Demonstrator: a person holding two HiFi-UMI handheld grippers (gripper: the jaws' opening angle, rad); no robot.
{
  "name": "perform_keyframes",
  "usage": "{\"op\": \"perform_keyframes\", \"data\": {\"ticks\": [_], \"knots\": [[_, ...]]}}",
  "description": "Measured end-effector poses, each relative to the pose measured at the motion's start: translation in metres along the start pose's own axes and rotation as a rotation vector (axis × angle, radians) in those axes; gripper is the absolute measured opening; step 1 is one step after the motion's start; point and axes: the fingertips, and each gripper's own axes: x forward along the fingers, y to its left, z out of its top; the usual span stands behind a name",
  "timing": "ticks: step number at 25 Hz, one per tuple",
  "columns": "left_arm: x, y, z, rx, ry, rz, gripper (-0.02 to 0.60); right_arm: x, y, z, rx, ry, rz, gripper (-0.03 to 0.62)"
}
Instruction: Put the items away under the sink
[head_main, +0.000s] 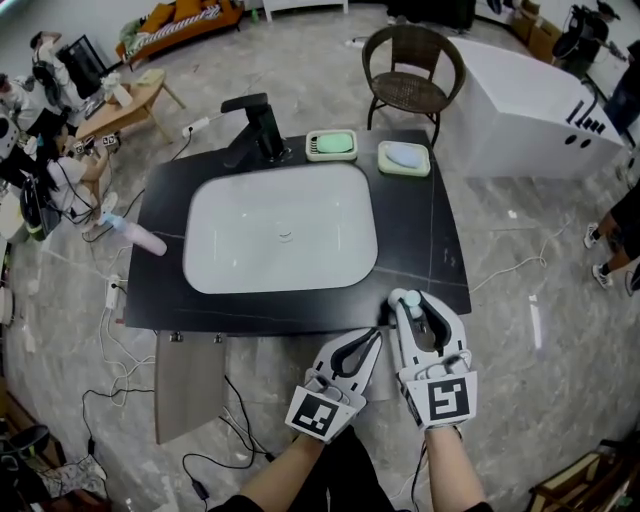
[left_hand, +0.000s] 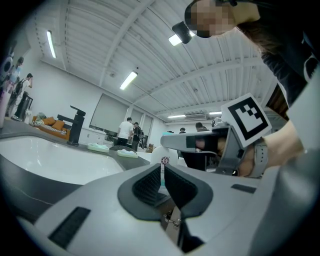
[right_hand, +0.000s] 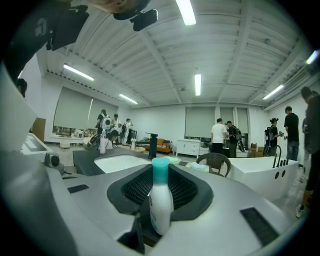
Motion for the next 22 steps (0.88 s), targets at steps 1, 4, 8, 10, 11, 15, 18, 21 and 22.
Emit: {"op": "perform_keyframes", "data": {"ticks": [1,4,8,10,11,15,18,21,22], "knots": [[-0.002,0.000,0.000,0.000,0.000,0.002,0.011,-0.001,0.003,0.001,-0.005,0.003,0.005,0.100],[-0.009,0.002,-0.003,0.001,0.003,0.010,0.011,-0.005,0.013,0.000,-0.019,0.022,0.028,0.100],[-0.020,0.005,-0.005,0.000,0.005,0.015,0.012,-0.009,0.027,0.001,-0.027,0.039,0.044,0.100],[-0.027,0.006,-0.005,0.002,0.004,0.017,0.012,-0.012,0.035,0.003,-0.018,0.021,0.050,0.100],[-0.031,0.007,-0.006,0.000,0.004,0.019,0.012,-0.013,0.040,0.005,-0.009,-0.002,0.054,0.098],[-0.048,0.011,-0.008,-0.009,0.007,0.034,0.012,-0.019,0.057,0.006,0.008,-0.028,0.069,0.100],[-0.062,0.014,-0.011,-0.009,0.009,0.040,0.012,-0.023,0.072,0.005,0.010,-0.032,0.080,0.100],[-0.075,0.017,-0.015,-0.015,0.011,0.048,0.012,-0.029,0.088,-0.001,0.005,-0.020,0.093,0.098],[-0.080,0.018,-0.016,-0.017,0.011,0.050,0.011,-0.031,0.094,-0.003,0.002,-0.017,0.099,0.098]]}}
